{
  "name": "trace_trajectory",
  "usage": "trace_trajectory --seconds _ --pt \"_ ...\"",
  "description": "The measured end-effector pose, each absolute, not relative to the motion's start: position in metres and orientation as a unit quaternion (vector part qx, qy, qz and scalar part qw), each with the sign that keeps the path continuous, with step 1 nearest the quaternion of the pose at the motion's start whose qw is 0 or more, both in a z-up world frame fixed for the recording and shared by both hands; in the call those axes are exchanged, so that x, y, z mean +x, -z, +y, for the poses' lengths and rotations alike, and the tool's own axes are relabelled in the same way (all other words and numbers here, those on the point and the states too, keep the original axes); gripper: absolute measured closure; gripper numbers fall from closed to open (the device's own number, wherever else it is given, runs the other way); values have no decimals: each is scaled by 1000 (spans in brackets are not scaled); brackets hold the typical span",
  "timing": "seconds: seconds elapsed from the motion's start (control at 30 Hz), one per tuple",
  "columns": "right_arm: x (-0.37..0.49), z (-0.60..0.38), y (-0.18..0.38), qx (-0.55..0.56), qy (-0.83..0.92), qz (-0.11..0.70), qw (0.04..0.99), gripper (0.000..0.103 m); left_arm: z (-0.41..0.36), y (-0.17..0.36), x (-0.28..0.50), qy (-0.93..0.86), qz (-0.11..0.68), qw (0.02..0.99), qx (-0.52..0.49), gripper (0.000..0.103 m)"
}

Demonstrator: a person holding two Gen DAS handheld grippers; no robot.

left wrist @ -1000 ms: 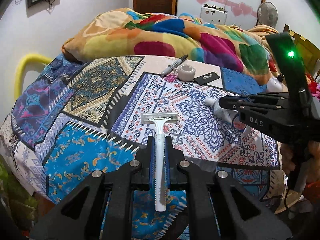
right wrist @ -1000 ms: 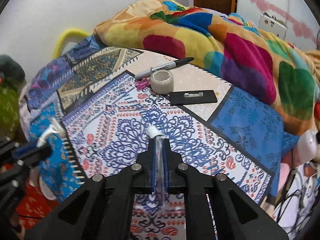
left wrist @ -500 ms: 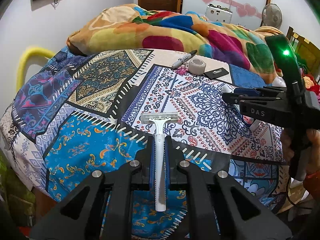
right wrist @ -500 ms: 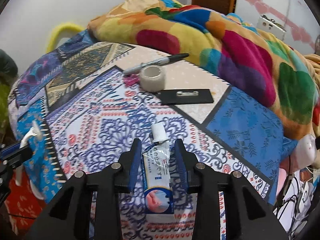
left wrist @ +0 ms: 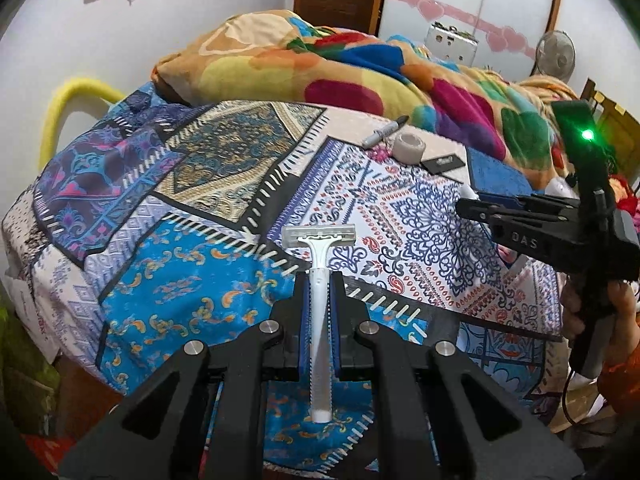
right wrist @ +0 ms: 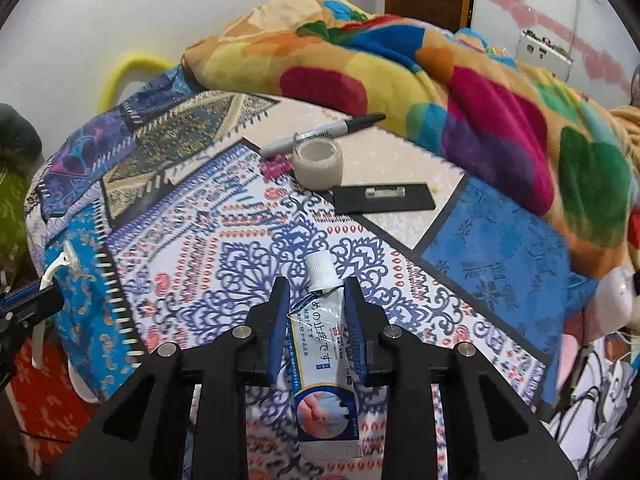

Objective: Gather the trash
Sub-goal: 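Carry the razor and ointment tube with both tools over the white bin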

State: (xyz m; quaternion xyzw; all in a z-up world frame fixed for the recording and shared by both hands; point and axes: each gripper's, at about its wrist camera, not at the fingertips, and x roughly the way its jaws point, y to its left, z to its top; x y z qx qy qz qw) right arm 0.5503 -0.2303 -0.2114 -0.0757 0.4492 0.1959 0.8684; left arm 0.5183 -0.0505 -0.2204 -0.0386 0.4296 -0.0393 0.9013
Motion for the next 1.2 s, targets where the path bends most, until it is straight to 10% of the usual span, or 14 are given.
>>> trace_trajectory --seconds 0.67,1.2 --pt "439 -135 83 -61 -281 355 889 78 47 128 398 -23 361 929 -77 95" --pt "352 0 89 -94 -394 355 843 78 170 141 291 -121 371 913 -116 95"
